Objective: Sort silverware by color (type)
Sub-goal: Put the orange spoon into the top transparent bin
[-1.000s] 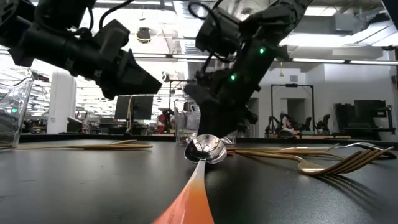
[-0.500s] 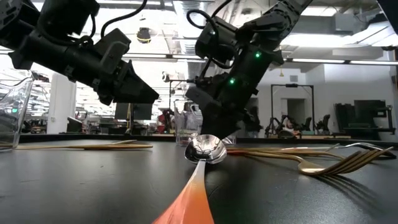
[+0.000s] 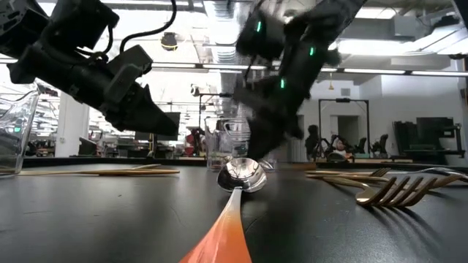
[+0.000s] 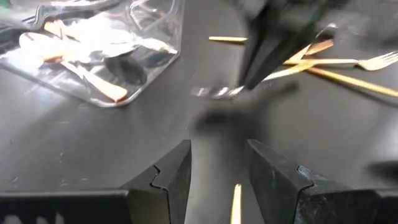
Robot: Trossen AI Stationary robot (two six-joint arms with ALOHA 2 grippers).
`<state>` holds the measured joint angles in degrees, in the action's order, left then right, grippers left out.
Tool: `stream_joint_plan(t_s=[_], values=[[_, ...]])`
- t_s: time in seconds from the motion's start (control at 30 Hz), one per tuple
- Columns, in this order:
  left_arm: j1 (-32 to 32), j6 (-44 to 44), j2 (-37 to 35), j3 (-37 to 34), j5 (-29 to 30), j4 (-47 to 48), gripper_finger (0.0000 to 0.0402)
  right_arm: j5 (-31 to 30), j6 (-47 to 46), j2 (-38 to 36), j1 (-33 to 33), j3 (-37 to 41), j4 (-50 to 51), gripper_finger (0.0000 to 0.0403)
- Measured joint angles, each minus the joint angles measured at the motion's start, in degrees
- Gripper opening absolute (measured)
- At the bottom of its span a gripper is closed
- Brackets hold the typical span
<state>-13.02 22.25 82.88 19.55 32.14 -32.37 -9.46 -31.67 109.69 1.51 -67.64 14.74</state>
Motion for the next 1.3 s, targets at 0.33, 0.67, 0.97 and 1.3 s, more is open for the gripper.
stream_joint_plan(t_s=[0.33,0.67,0.97,1.3], values=[[0.0,1.4,0.0,0.0,0.0,1.8,0.0139,-4.8,6.5,-13.4,-6.4,-0.3,-7.2,0.0013],[0.0,3.1,0.0,0.0,0.1,2.2,0.0139,-12.9,5.8,-11.0,-19.1,-0.4,-13.5,0.0023],[0.0,3.8,0.0,0.0,0.8,2.5,0.0139,-7.1,5.6,-6.2,-24.5,-0.5,-14.6,0.0096],[0.0,0.3,0.0,0.0,-1.1,2.3,0.0139,-5.4,13.6,-9.3,-14.1,-0.5,-10.6,0.0177]])
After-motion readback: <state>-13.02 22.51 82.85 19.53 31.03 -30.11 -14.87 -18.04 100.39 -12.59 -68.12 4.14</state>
